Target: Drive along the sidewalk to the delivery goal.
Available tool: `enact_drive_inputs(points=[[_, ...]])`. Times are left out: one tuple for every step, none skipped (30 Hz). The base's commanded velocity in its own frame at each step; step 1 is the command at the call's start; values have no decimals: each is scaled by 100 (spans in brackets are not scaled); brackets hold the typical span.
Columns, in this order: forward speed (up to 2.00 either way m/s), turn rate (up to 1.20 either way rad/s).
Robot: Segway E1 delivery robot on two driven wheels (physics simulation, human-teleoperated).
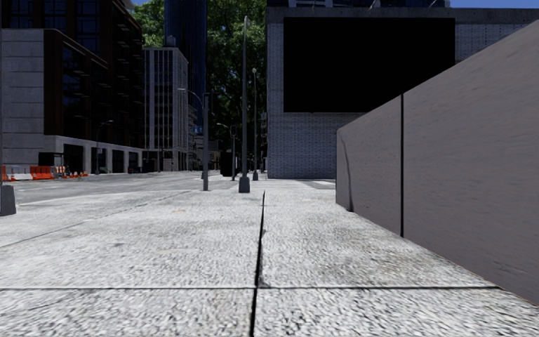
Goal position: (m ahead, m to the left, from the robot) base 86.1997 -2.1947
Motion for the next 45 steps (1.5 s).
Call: enact_drive_inputs(points=[[200, 0], [200, 0], [200, 0], [200, 0], [200, 0], [200, 0], [200, 0], [200, 0], [200, 0], [200, 0], [200, 0], [200, 0], [200, 0], [200, 0], [200, 0], [200, 0], [200, 0], [200, 0], [200, 0], [200, 0], [200, 0], [200, 0], [200, 0], [200, 0], [200, 0], [200, 0], [200, 0], [200, 0], [200, 0], [200, 0], [200, 0], [200, 0], [200, 0], [200, 0], [200, 0], [200, 0], [200, 0], [200, 0], [200, 0], [200, 0], [200, 0], [200, 0], [200, 0], [200, 0], [200, 0]])
